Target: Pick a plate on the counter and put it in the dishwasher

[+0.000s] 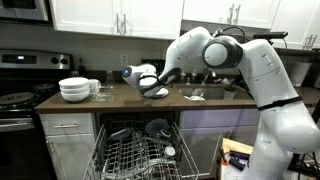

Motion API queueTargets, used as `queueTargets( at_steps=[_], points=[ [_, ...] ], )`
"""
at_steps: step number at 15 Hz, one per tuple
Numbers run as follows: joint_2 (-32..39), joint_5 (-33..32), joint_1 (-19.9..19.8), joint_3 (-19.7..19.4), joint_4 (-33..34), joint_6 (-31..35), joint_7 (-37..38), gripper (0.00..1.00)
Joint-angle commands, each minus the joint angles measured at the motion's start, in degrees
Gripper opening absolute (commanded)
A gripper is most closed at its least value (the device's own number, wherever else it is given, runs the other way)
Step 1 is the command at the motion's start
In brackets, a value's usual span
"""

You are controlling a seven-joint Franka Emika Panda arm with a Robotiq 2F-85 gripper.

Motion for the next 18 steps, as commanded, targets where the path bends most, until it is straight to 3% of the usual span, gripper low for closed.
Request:
queueTargets(
  at_steps=[1,4,6,7,8,9,16,18],
  points=[
    [0.32,-2.74,0.13,-0.48,0.44,0.55,-0.03,0.64],
    [0.43,-4.55,-0.12,-0.37,0.59,1.14,0.00,0.81],
    [0.44,-5.66,-0.22,-0.36,0.58,1.56,0.07,0.83],
    [0.45,-6.23,-0.33,-0.30,0.59,1.68,0.01,0.77],
    [0.46,-6.58,-0.45,-0.21,0.60,1.73,0.02,0.56],
    [0.50,-6.71,-0.50,-0.15,0.64,1.63,0.01,0.56],
    [0.58,-6.57,-0.51,-0.07,0.36,1.30,0.04,0.09],
    [0.52,-6.54,-0.42,-0.04,0.24,1.22,0.08,0.02]
  ],
)
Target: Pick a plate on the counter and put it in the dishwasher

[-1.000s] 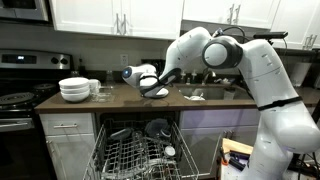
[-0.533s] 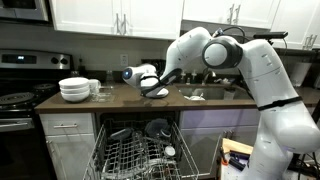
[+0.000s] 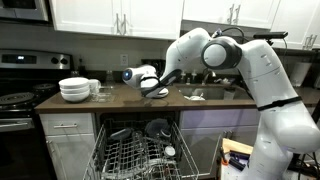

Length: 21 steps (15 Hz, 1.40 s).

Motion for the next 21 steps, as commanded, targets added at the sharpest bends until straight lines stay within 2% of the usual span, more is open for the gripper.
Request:
queueTargets(
  at_steps=[1,12,21],
  points=[
    [-0.17,-1.64,-0.26,0.16,0.11,0.54,0.13,0.00],
    [-1.31,0.43,0.80,1.61,-0.75,-2.75,-0.05,0.02],
    [-0.82,-0.65,4.35,2.46,0.04,-11.94,1.38,0.02]
  ],
)
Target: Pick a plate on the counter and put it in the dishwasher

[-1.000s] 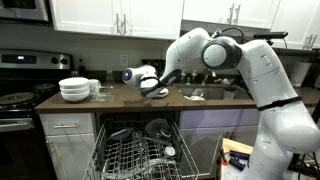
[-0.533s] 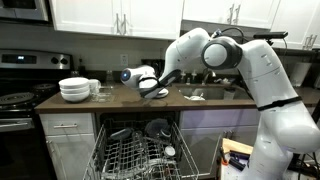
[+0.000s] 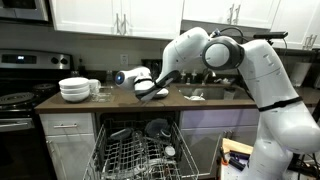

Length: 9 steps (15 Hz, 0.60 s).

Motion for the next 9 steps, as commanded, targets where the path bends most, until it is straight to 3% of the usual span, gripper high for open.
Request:
queueTargets(
  at_steps=[1,9],
  points=[
    [-0.70,-0.91,1.36,0.31,0.18,-4.69,1.12,0.02],
    [-0.26,-1.88,2.42,0.47,0.67,-8.72,2.12,0.02]
  ],
)
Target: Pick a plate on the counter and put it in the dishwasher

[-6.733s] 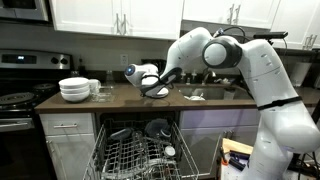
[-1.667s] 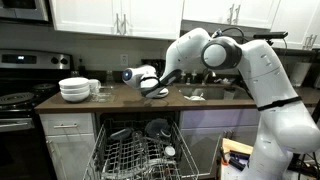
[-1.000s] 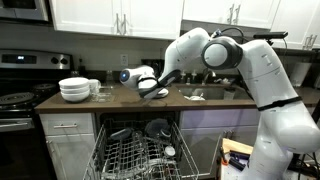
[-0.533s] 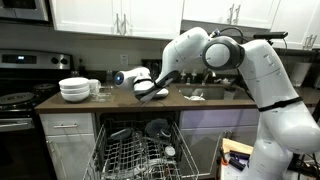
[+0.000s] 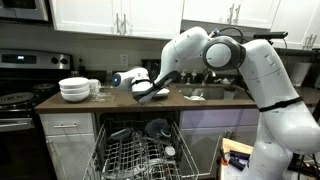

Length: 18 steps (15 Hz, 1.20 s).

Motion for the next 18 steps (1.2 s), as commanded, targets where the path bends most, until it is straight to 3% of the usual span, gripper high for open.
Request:
queueTargets(
  at_steps=[1,18],
  points=[
    [-0.22,-1.91,0.88,0.11,0.74,-3.67,1.35,0.02],
    [-1.43,-4.52,4.79,3.22,-0.40,-5.65,1.69,0.02]
  ],
)
